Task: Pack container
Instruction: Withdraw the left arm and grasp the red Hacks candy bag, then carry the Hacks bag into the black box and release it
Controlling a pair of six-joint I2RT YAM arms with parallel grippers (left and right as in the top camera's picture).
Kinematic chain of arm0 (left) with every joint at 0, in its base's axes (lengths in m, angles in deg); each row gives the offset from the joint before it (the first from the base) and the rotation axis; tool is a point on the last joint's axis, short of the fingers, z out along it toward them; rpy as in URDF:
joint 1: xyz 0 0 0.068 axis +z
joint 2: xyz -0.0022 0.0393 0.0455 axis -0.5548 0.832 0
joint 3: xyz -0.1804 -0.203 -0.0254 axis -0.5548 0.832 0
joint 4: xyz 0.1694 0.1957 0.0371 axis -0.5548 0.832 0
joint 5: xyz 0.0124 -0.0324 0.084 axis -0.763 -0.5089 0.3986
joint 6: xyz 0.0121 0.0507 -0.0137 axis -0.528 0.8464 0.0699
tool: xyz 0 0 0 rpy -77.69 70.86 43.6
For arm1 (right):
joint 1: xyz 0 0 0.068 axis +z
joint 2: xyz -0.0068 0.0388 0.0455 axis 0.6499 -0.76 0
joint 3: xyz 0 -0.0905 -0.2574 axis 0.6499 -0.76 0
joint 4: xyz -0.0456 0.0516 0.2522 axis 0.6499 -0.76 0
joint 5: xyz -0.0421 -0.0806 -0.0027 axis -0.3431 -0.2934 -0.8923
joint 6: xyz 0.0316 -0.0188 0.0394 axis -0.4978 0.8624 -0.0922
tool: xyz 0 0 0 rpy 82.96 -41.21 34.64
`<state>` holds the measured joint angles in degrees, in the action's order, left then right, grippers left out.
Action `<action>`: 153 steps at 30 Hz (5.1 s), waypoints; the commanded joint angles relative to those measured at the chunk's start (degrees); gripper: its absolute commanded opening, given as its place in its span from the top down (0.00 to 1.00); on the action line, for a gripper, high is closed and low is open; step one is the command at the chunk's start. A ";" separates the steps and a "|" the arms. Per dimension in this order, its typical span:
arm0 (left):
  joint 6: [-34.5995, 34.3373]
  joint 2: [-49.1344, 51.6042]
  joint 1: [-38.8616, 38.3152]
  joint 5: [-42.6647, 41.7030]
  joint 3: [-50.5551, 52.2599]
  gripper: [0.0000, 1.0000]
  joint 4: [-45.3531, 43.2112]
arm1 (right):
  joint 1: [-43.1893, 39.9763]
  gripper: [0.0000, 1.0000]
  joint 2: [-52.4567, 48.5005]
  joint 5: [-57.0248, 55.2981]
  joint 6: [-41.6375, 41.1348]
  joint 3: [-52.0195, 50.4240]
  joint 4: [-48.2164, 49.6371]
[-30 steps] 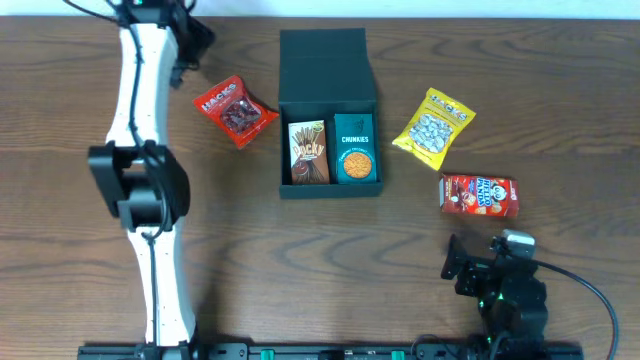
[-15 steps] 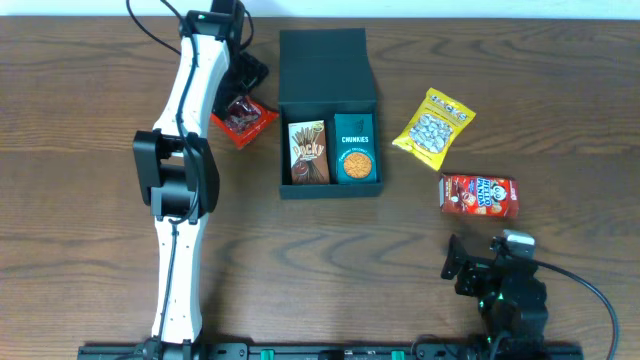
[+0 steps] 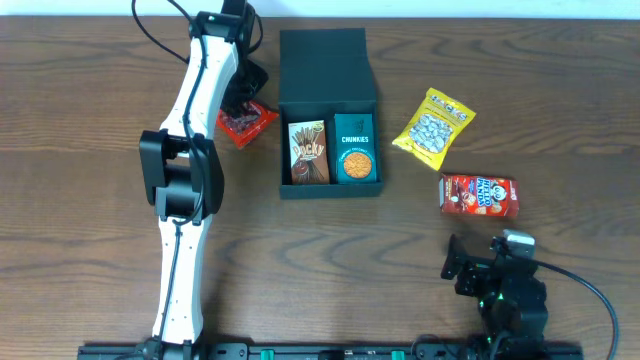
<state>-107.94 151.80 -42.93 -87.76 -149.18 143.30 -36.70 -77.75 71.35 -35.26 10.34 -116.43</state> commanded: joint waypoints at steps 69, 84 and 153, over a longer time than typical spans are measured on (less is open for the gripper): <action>13.53 -0.24 -22.80 9.73 -21.51 0.94 25.31 | 0.37 0.01 0.31 0.02 -0.66 -0.46 -0.20; 17.68 -0.28 -23.21 4.35 -20.09 0.94 25.33 | 0.37 0.01 0.31 -0.24 0.00 -0.46 -0.22; 10.47 -8.70 -24.55 8.50 6.93 0.23 13.51 | 0.37 0.01 0.31 -0.20 -0.02 -0.46 -0.22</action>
<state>-97.04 144.67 -67.72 -80.18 -142.40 156.61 -36.70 -77.75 71.33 -35.24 10.34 -116.46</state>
